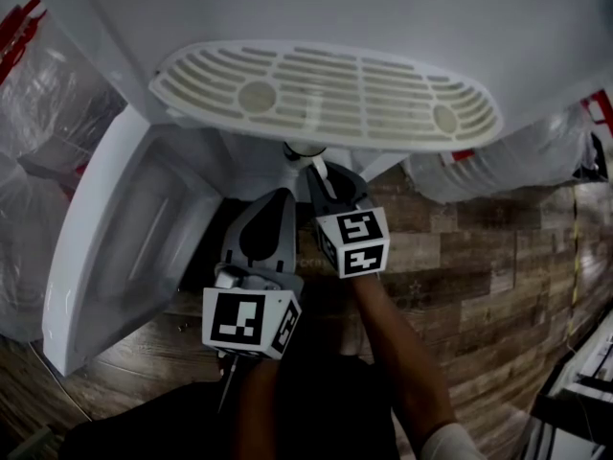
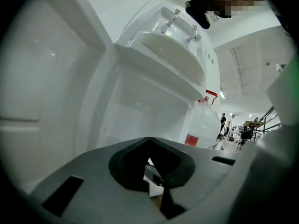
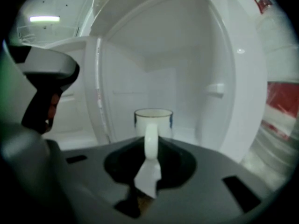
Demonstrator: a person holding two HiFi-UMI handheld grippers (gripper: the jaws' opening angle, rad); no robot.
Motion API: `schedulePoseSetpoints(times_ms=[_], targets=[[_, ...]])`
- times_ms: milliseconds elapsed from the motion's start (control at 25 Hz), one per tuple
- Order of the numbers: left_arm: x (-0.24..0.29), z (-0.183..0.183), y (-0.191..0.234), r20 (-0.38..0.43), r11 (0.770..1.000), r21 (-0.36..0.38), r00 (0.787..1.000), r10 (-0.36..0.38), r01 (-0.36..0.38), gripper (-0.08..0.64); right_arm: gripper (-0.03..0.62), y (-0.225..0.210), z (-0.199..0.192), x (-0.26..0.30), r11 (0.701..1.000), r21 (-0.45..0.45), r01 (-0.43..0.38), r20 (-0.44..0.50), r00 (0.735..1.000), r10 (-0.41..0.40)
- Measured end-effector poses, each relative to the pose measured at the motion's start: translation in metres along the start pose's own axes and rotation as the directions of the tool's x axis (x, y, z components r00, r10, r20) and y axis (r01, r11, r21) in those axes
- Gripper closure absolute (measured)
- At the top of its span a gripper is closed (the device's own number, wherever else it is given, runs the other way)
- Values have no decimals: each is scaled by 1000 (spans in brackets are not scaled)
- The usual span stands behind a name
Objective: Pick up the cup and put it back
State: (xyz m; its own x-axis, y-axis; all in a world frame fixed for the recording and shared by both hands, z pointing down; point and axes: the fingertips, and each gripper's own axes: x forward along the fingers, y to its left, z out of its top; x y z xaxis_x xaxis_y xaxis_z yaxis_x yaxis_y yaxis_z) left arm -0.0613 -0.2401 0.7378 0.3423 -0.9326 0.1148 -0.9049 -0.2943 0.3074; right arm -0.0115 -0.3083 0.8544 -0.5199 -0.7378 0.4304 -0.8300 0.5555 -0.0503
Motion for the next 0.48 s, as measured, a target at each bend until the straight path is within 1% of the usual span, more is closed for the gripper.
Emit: schedulePoseSetpoints(times_ms=[200, 480], targets=[[-2, 0, 4, -2, 1000, -2, 1000, 20, -20, 554, 520, 1, -1, -11, 1000, 20, -6, 18, 1000, 6], [-5, 0, 0, 0, 1000, 3, 1000, 22, -22, 554, 521, 1, -5, -25, 999, 34, -19, 25, 1000, 18]])
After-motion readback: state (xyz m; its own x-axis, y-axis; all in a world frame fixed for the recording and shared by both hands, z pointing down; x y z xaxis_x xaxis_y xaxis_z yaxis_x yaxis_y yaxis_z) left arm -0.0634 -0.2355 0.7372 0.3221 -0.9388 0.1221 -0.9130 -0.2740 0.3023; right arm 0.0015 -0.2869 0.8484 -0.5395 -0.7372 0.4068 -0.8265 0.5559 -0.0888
